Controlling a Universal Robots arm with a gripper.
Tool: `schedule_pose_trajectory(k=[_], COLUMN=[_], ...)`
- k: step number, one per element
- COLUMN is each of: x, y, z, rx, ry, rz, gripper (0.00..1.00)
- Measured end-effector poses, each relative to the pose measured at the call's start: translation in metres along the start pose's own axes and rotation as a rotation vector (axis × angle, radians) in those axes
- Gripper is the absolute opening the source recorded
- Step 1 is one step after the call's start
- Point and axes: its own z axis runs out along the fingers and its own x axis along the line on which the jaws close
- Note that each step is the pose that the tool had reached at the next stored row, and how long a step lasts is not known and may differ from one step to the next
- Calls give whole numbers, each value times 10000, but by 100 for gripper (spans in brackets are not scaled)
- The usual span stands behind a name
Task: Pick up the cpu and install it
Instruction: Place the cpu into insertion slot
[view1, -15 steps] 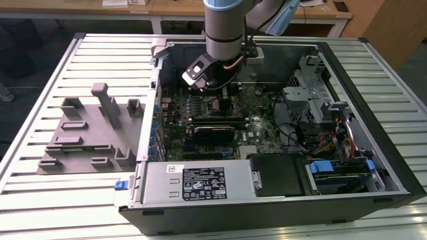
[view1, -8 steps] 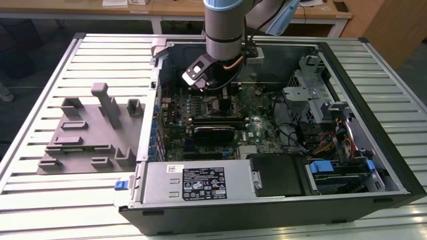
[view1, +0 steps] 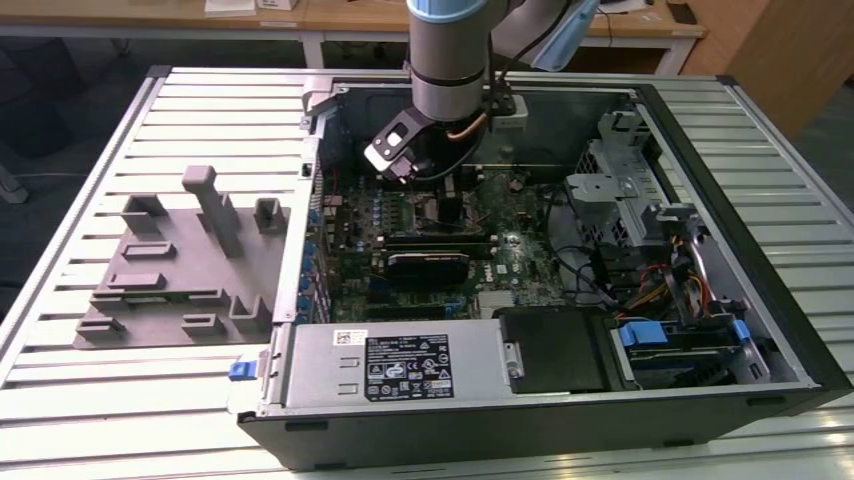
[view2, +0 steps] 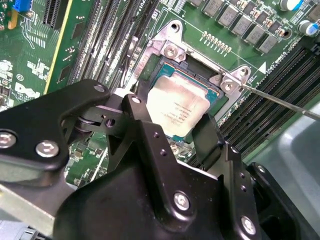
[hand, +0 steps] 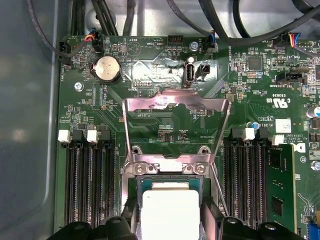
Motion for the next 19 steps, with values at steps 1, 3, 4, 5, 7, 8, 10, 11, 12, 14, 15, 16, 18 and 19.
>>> schedule_pose_trajectory(k=[1,3,4,5,7,8,10,11,12,14,15,16,18,19], x=[-1,-1,-1,-1,-3,-3,-4,-4,-4,-5,-6,-6,-7,-7], y=[0,2,3,4,7,9,11,13,14,16,18,19,22,23], z=[-7,-29,-47,-66,-116,-136,-179,-200,-220,-260,-282,-304,-345,-366], rx=[2,0,1,1,0,0,0,-1,0,0,0,0,-1,0], ry=[-4,-1,-1,-1,0,1,0,1,0,1,0,0,1,0], rz=[0,0,0,1,0,0,0,0,0,0,0,0,0,0], gripper=[61,61,61,61,61,61,61,61,61,61,61,61,61,61])
